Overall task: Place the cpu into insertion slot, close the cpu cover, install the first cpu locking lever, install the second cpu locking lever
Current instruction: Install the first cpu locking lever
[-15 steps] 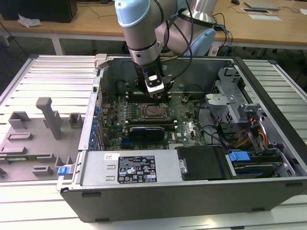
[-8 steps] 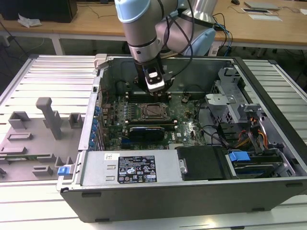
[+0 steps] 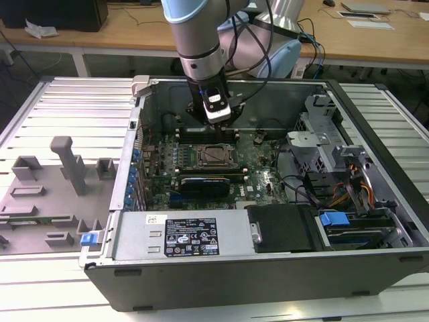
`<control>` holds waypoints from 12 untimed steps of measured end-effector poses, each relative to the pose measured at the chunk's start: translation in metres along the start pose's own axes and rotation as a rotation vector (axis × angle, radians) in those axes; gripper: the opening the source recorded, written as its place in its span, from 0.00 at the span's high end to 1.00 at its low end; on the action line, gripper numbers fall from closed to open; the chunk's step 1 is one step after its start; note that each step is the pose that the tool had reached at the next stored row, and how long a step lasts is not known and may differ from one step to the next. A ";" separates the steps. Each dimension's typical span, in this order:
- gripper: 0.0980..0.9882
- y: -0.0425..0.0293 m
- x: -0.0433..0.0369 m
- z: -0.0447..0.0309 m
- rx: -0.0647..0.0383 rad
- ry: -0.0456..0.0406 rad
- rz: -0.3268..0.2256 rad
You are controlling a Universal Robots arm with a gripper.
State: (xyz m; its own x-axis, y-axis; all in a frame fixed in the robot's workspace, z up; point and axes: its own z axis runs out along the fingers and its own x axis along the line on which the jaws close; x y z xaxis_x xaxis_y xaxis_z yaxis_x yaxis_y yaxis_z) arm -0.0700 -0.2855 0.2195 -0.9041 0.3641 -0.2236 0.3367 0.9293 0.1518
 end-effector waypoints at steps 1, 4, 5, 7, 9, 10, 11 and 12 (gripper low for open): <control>0.99 0.0000 -0.0001 0.0000 0.001 0.0015 0.000; 0.99 0.0005 -0.0014 0.0006 0.016 0.0428 0.003; 0.99 0.0006 -0.0017 0.0007 0.021 0.0534 0.004; 0.99 0.0006 -0.0021 0.0012 0.031 0.0816 0.005; 0.99 -0.0008 -0.0029 0.0015 0.047 0.1220 0.008; 0.99 -0.0019 -0.0034 0.0015 0.054 0.1376 0.009; 0.99 -0.0038 -0.0041 0.0016 0.059 0.1505 0.010; 0.99 -0.0046 -0.0044 0.0016 0.060 0.1508 0.010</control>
State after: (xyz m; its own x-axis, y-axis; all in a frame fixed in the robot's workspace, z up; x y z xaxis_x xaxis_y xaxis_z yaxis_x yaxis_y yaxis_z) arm -0.0671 -0.2914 0.2182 -0.9285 0.3638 -0.0746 0.3567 0.9295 0.0941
